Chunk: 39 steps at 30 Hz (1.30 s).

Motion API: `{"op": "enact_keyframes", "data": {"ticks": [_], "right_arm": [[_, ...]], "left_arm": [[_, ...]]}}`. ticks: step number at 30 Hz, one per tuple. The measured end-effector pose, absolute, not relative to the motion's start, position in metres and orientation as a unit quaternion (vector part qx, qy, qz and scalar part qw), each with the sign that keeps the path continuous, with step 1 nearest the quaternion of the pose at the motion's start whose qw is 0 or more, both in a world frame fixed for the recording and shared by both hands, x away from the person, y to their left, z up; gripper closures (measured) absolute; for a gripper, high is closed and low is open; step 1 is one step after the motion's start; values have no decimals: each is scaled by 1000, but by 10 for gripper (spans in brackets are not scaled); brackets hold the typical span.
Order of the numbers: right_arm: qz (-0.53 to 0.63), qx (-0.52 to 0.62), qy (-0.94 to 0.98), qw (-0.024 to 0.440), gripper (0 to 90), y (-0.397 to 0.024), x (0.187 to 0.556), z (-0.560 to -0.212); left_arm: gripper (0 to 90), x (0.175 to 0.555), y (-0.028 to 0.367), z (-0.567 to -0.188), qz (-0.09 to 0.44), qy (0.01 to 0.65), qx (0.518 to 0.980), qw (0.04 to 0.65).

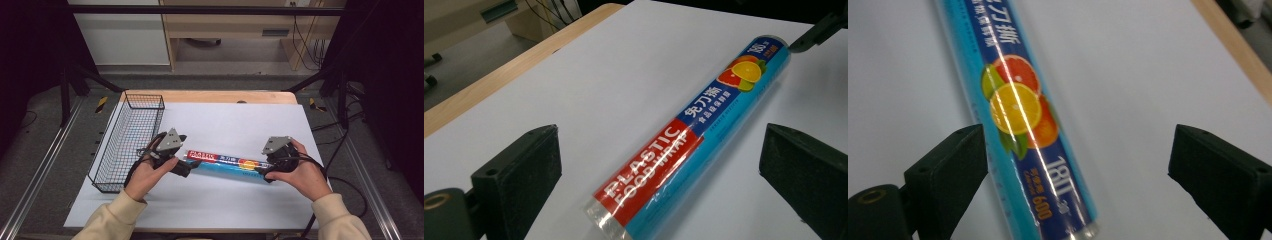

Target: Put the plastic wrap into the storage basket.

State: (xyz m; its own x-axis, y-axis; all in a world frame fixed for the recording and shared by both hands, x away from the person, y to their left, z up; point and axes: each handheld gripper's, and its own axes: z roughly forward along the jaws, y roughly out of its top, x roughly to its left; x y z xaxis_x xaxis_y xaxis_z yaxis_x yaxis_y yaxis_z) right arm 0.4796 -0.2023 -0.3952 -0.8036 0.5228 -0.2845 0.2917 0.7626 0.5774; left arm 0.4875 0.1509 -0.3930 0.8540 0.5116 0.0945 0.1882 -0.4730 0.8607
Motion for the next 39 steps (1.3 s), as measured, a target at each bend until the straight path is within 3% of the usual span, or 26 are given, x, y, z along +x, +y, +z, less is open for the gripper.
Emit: {"op": "enact_keyframes", "data": {"ticks": [15,39], "right_arm": [[265,181,937,136,85,-168,510,-429],[222,168,957,82,161,-156,523,-452]], "left_arm": [[34,481,155,-397,164,190,859,446],[34,484,163,-395,160,192,868,429]]}}
